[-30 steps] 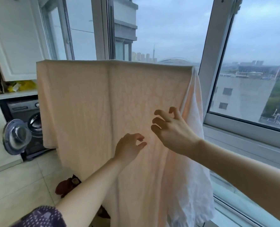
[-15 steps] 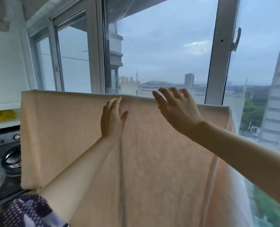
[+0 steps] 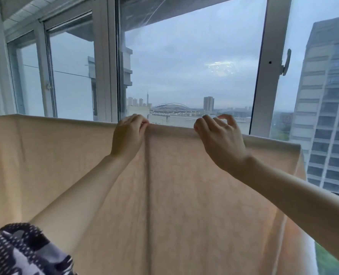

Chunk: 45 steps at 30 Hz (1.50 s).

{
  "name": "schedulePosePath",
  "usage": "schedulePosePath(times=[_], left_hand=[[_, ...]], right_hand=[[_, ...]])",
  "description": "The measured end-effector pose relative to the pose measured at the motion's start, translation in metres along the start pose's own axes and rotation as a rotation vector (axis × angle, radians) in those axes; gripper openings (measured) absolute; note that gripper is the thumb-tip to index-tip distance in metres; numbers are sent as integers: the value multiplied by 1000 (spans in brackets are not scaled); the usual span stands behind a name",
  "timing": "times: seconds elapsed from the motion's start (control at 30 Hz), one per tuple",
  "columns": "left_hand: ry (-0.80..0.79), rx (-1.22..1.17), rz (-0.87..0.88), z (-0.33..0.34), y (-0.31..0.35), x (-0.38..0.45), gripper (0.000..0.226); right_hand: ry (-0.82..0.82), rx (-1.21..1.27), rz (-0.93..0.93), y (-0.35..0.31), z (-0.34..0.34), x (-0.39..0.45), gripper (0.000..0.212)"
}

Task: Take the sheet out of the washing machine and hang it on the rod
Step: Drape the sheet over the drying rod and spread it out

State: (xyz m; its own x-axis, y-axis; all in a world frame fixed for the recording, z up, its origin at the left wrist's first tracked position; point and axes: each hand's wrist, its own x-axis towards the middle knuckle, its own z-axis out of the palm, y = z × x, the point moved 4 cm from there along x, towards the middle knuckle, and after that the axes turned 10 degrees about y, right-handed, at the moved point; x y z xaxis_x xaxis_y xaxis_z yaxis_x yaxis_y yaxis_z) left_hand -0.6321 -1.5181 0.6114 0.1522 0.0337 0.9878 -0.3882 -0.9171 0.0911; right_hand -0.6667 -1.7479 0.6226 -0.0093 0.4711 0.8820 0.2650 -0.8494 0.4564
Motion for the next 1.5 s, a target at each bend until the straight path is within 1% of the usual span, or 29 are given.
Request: schedulePosePath(times=[0.07, 0.13, 0.2, 0.23, 0.3, 0.4, 0.47, 0.57, 0.6, 0.63, 0.73, 0.8, 0.83, 0.9, 1.0, 1.1, 1.2, 1.27, 1.37, 1.43, 1.5], left_hand=[[43, -49, -40, -11, -9, 1, 17], [80, -120, -104, -22, -19, -3, 21], [93, -137, -108, -32, -29, -14, 24], [83, -108, -71, -36, -34, -22, 26], [20, -31, 44, -38, -44, -40, 26], [-108, -1, 135, -31, -61, -56, 30], [-144, 5, 118, -31, -73, -52, 29], [-125, -14, 17, -33, -93, -30, 12], [-127, -27, -19, -32, -100, -22, 14], [-144, -39, -48, -30, -105, -15, 19], [-268, -51, -56, -20, -117, -4, 34], [-324, -69, -60, -16, -126, 1, 34], [-333, -86, -68, -17, -130, 2, 33], [-316, -114, -88, -19, -139, 5, 30], [-257, -98, -80, -21, -152, 8, 26], [-224, -100, -85, -19, -163, 10, 23], [-223, -146, -97, -17, -172, 13, 21], [-251, -171, -122, -15, -178, 17, 21], [-346, -194, -214, -6, -194, 25, 21], [-391, -166, -263, 1, -212, 29, 32], [-406, -177, -301, 7, -232, 30, 41]], right_hand=[[37, 2, 19, -6, -1, 12, 23], [96, 38, -6, -19, -6, 20, 17], [119, 116, -99, -35, -9, 18, 12], [103, 156, -154, -43, -8, 13, 12], [54, 202, -220, -51, -6, 1, 14], [-86, 218, -194, -51, 0, 1, 19], [-165, 217, -170, -51, 2, 10, 23], [-202, 202, -138, -61, 6, 26, 20], [-208, 199, -124, -65, 8, 30, 19], [-216, 195, -107, -69, 11, 34, 20], [-282, 178, -35, -81, 24, 45, 39], [-352, 150, 1, -87, 34, 51, 49], [-400, 145, 18, -89, 40, 54, 49], [-461, 160, 57, -89, 49, 59, 46], [-447, 210, 89, -93, 60, 70, 44], [-488, 229, 56, -110, 75, 83, 39], [-546, 189, 19, -125, 94, 96, 30], [-567, 192, 6, -133, 105, 104, 28], [-550, 254, -38, -147, 120, 113, 23], [-502, 254, -82, -152, 124, 119, 15], [-461, 213, -101, -153, 127, 123, 16]])
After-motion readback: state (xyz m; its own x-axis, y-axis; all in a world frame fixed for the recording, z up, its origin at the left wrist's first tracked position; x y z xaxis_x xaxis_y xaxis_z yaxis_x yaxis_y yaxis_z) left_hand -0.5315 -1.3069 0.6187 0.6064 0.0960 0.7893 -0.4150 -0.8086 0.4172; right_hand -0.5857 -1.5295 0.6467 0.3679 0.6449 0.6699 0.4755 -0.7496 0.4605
